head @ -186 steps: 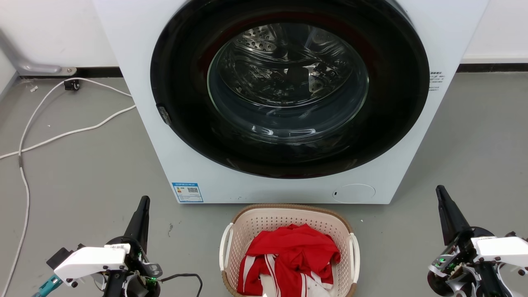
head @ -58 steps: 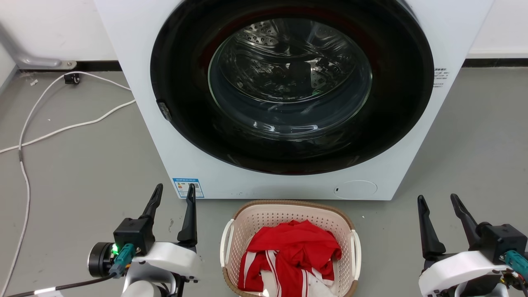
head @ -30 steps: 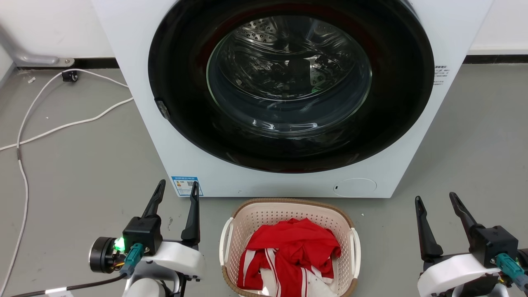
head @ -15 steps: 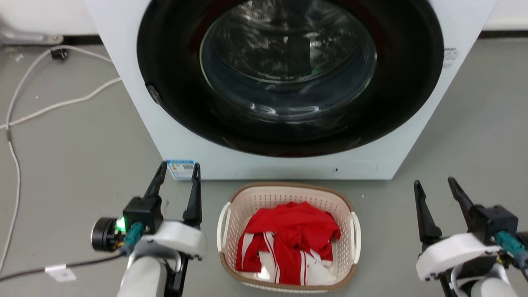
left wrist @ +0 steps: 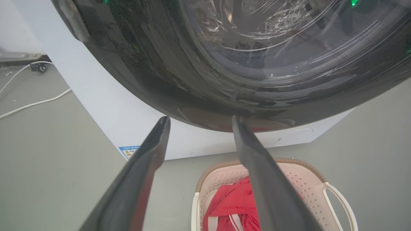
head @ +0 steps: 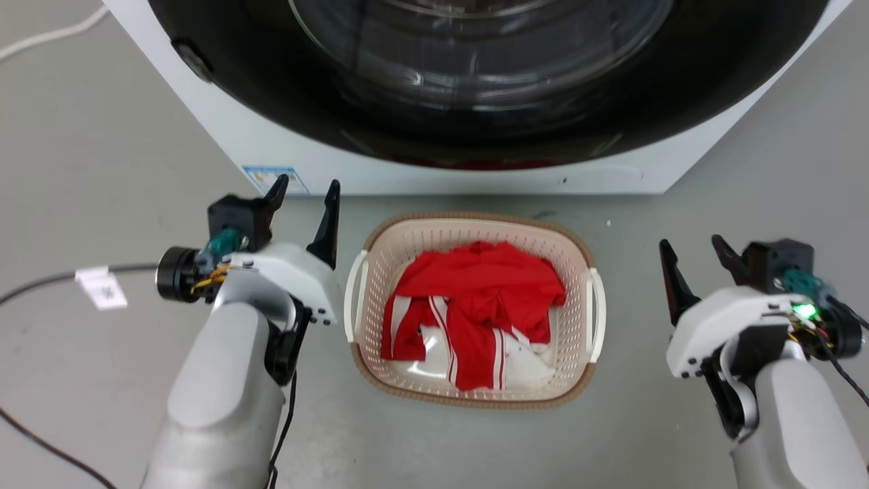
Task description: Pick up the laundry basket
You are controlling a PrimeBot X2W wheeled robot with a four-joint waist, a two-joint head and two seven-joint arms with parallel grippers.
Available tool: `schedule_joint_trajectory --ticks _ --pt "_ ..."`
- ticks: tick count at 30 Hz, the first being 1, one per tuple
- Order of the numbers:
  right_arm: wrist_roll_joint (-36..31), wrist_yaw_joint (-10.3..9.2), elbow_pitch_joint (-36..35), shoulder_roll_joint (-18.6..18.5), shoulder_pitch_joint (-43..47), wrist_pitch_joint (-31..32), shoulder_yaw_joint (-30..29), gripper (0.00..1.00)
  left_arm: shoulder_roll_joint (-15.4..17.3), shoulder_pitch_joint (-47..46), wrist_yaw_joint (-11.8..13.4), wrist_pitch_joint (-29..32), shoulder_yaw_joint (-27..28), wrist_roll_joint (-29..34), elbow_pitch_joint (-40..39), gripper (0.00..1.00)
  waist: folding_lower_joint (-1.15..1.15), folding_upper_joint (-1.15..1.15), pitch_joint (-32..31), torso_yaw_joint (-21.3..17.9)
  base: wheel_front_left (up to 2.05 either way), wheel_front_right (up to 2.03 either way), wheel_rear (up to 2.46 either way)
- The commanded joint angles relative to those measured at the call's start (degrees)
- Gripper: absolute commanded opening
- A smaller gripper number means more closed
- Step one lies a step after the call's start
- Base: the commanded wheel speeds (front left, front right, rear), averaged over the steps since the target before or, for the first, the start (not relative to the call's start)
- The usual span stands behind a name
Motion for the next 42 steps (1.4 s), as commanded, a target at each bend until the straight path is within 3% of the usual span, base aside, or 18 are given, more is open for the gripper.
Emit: schedule_joint_trajectory --ticks 1,10,21,42 --pt "0.6 -0.04 2.9 0.1 -3.0 0.9 0.5 1.00 0.5 -3.1 -0.5 1.3 -0.6 -1.0 3.4 1.00 -0.01 0.00 3.8 0.0 0.00 0.00 0.00" --pt "0.9 -0.04 15.3 0.1 -12.0 3.9 3.5 1.00 2.3 -12.9 -1.3 7.1 -3.9 -4.8 16.9 1.00 -0.01 0.00 10.2 -1.0 0.00 0.00 0.00" --pt "6.1 -0.04 34.0 0.1 -24.3 6.0 9.8 1.00 4.3 -20.9 -1.4 14.2 -14.7 -14.2 28.0 1.00 -0.01 0.00 17.5 -2.1 0.00 0.00 0.00" --pt "18.9 -0.04 50.6 0.1 -39.4 8.7 20.9 1.00 7.0 -29.8 -1.4 19.0 -26.9 -22.6 32.8 1.00 -0.01 0.00 27.9 -3.6 0.00 0.00 0.00"
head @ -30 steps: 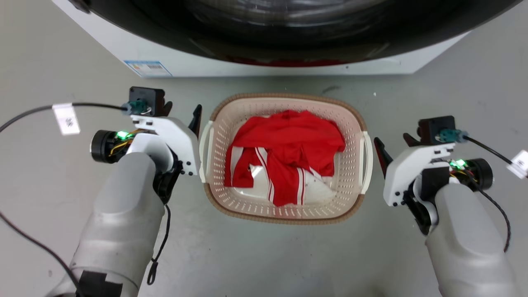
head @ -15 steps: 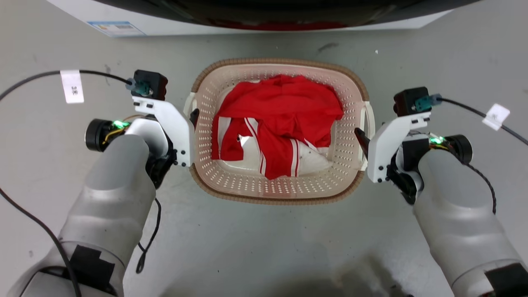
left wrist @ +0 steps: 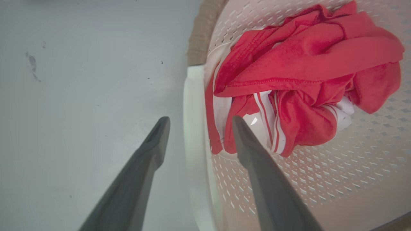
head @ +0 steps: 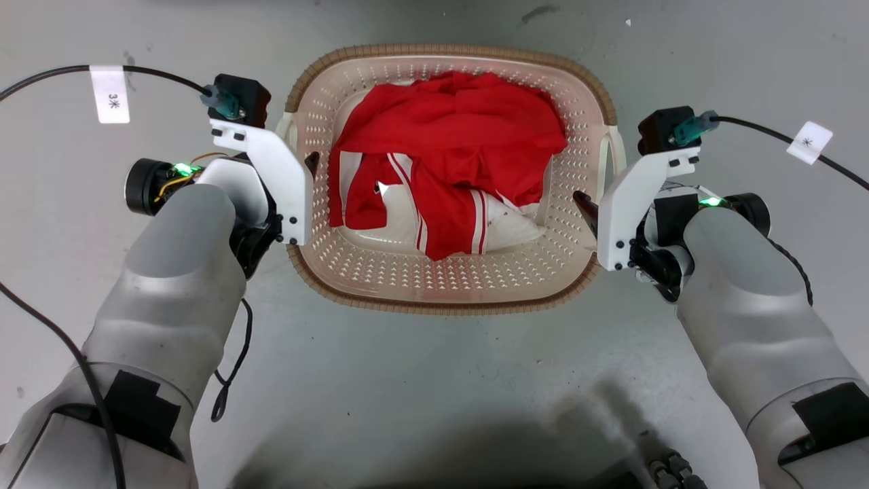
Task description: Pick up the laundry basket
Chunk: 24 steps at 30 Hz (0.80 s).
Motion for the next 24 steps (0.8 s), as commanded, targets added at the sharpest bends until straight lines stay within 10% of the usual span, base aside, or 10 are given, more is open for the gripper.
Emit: schedule_joint_trajectory --ticks 1,11,12,13,14,16,24 --pt "0.3 -0.04 0.2 0.1 -1.1 0.0 0.4 1.00 0.1 -0.8 0.0 0.2 -0.2 -0.2 0.2 1.00 -0.01 0.00 0.5 0.0 0.00 0.00 0.00" --pt "5.9 -0.04 1.7 0.1 -2.8 -0.1 5.5 1.00 -0.9 -2.2 0.0 0.5 -3.5 -3.6 1.8 1.00 -0.01 0.00 1.9 0.1 0.00 0.00 0.00" --pt "6.4 -0.04 1.8 0.1 -3.1 -0.3 5.8 1.00 -1.0 -2.3 0.0 0.5 -3.7 -4.0 1.9 0.90 -0.01 0.00 2.0 0.0 0.00 0.00 0.00" --pt "7.0 -0.04 2.0 0.1 -3.3 -0.3 6.0 1.00 -1.1 -2.2 0.0 0.7 -3.9 -4.4 2.0 0.49 -0.01 0.00 2.0 0.0 0.00 0.00 0.00" --pt "7.4 -0.04 2.1 0.1 -3.2 0.0 6.5 0.62 -1.1 -2.2 0.0 0.7 -4.2 -4.8 2.1 0.08 -0.01 0.00 2.0 0.0 0.00 0.00 0.00" --pt "8.5 -0.04 2.3 0.1 -3.1 0.1 7.2 0.00 -1.2 -2.2 0.0 1.2 -4.9 -5.6 2.1 0.00 -0.01 0.00 2.0 0.0 0.00 0.00 0.00" --pt "12.2 0.09 2.5 0.4 -3.1 0.9 10.8 0.00 -1.5 -2.2 0.0 2.6 -7.4 -8.2 2.2 0.00 -0.01 0.00 1.4 0.1 0.00 0.00 0.00"
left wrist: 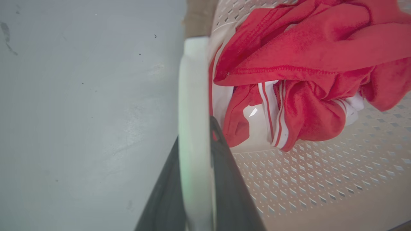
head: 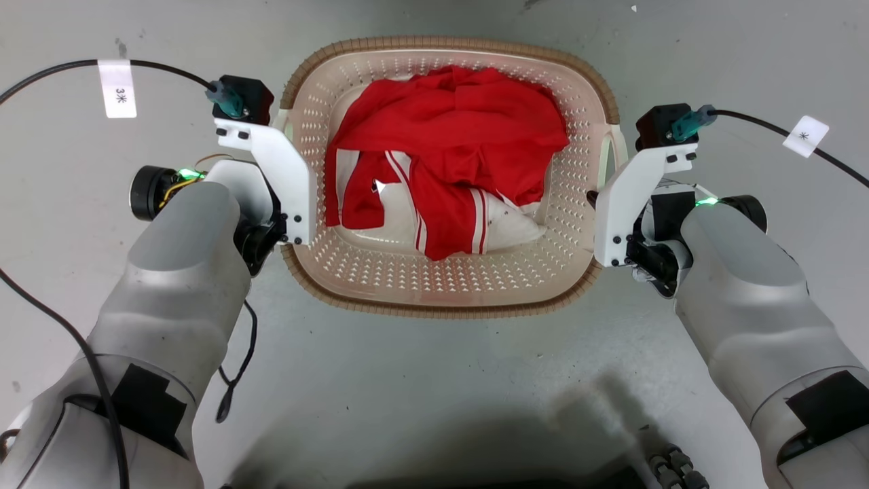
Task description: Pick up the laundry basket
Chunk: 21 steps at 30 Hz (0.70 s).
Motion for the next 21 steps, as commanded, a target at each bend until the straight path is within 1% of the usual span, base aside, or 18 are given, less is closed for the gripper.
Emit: schedule_joint_trajectory --ticks 1,8,16,21 --pt "0.8 0.26 -0.2 0.9 -0.7 0.1 0.9 0.00 -0.9 -0.2 -0.1 0.8 -0.8 -0.7 -0.2 0.00 0.00 0.00 -0.4 0.1 0.00 0.00 0.00" --pt "3.5 0.28 0.0 1.0 0.0 2.9 3.9 0.00 -1.4 1.3 -0.2 4.8 -3.1 -3.2 0.1 0.00 0.00 0.00 -3.8 0.4 0.00 0.00 0.00" --pt "6.8 0.48 0.1 1.2 1.0 8.6 7.1 0.00 -2.7 2.9 -0.3 10.5 -5.1 -6.5 0.5 0.00 0.00 0.00 -11.0 1.2 0.00 0.00 0.00" --pt "8.6 0.48 0.4 1.3 1.8 12.1 8.5 0.00 -3.2 4.1 -0.4 15.0 -6.1 -8.8 0.9 0.00 0.00 0.00 -16.0 1.8 0.00 0.00 0.00"
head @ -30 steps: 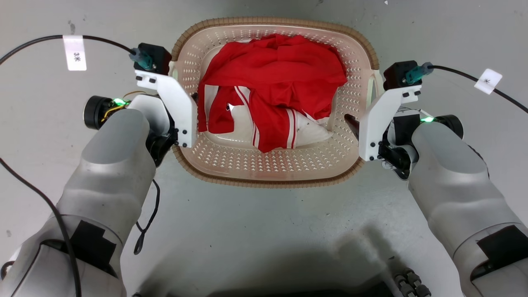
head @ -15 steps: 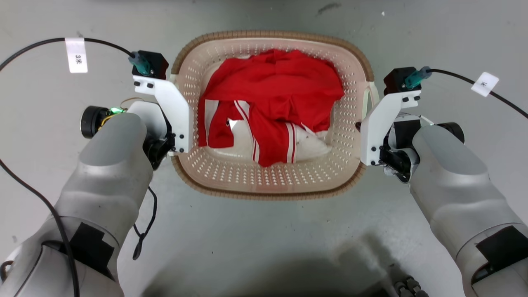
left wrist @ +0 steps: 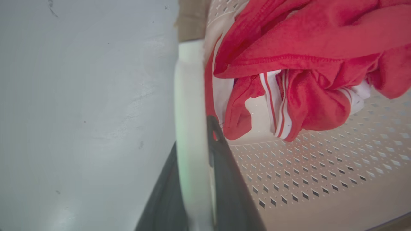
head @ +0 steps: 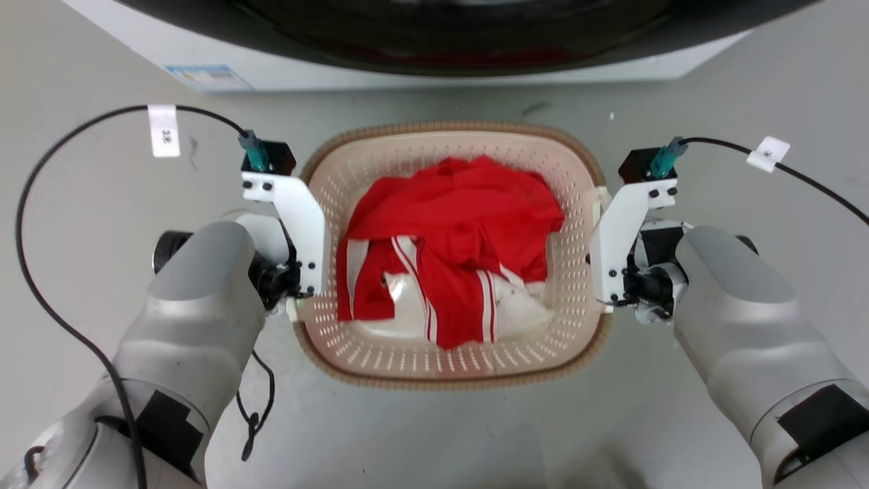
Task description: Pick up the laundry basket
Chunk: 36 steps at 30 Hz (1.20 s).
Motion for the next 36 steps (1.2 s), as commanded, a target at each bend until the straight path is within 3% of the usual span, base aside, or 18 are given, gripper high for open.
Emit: schedule_joint_trajectory --ticks 1,16,36 --pt "1.4 0.77 -0.7 1.8 0.7 1.5 0.7 0.00 -2.3 1.3 -0.7 2.3 -0.8 -1.2 -0.6 0.00 0.00 0.00 -4.4 0.6 0.00 0.00 0.00" --pt "6.4 0.78 0.2 1.9 4.3 12.8 3.2 0.00 -2.8 5.7 -0.8 14.3 -2.2 -7.3 -0.8 0.00 0.00 0.00 -16.9 1.5 0.00 0.00 0.00" --pt "5.5 0.78 1.2 1.6 9.4 19.7 2.8 0.00 -3.4 11.2 -0.8 18.4 -3.3 -11.8 0.1 0.00 0.00 0.00 -31.6 1.3 0.00 0.00 0.00"
